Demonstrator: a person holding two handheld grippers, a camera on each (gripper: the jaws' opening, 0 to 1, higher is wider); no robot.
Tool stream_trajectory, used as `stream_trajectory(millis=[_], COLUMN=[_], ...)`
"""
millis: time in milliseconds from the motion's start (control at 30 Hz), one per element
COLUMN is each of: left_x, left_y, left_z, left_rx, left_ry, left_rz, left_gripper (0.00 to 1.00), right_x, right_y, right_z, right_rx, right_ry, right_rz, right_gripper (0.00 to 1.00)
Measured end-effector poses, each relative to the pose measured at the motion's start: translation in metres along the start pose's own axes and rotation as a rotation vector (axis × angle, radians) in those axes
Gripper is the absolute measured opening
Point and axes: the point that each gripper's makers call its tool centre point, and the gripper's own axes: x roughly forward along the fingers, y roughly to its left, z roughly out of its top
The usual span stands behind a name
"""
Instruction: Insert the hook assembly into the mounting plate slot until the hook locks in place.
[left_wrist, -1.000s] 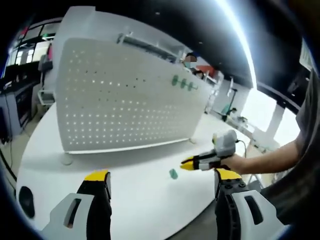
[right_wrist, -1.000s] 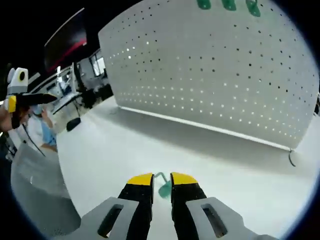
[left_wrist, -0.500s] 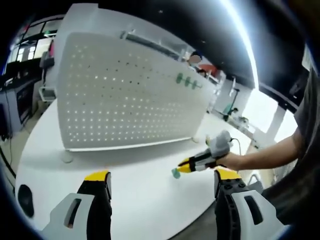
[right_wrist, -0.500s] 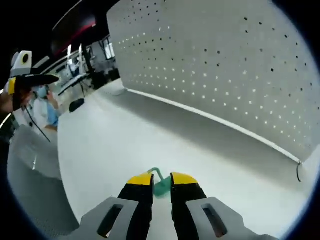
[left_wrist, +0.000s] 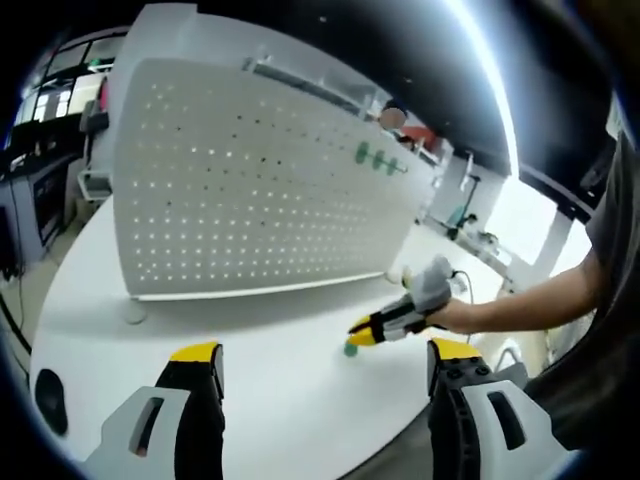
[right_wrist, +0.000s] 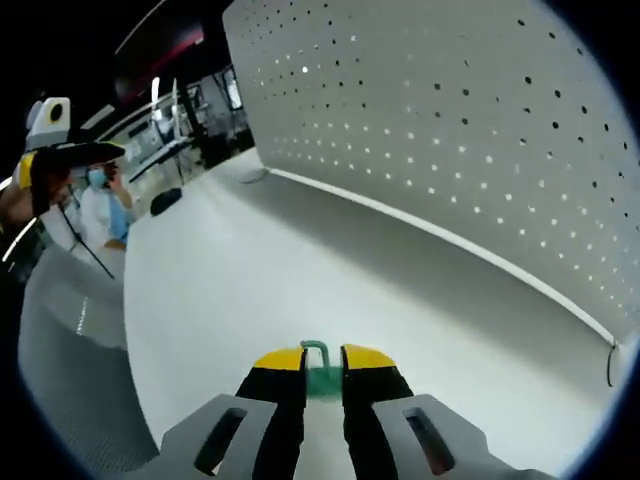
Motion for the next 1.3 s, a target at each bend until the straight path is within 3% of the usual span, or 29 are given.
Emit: stream_trajectory(millis=[533,767,833,1300], left_x=[-0.002,0.000,0.000,-0.003], left_y=[0.004,0.003,0.002,0.003], left_z=[-0.003,-0.002,-0.002,-0.001], left_rx=[-0.007,-0.005,-0.003,0.001], left_ry=[0.007,0.007,0.008,-0.003], left_rz=[0.012,0.005,0.003,0.008], left_gripper=[0.84,0.84,0.84,0.84], right_x=[0.012,0.009,0.011,0.006], right_y=[0.002,0.011,0.012,-0.001], right_z=[0.005,0.004,0.003,0.008], right_rx=[0.052,-0.024,-0.044,0.049], right_ry=[0.020,0.033,0.040,0.014], right_rz=[0.064,0.066,0.061,-0.016], right_gripper=[0.07,0.01,0.00,0.00])
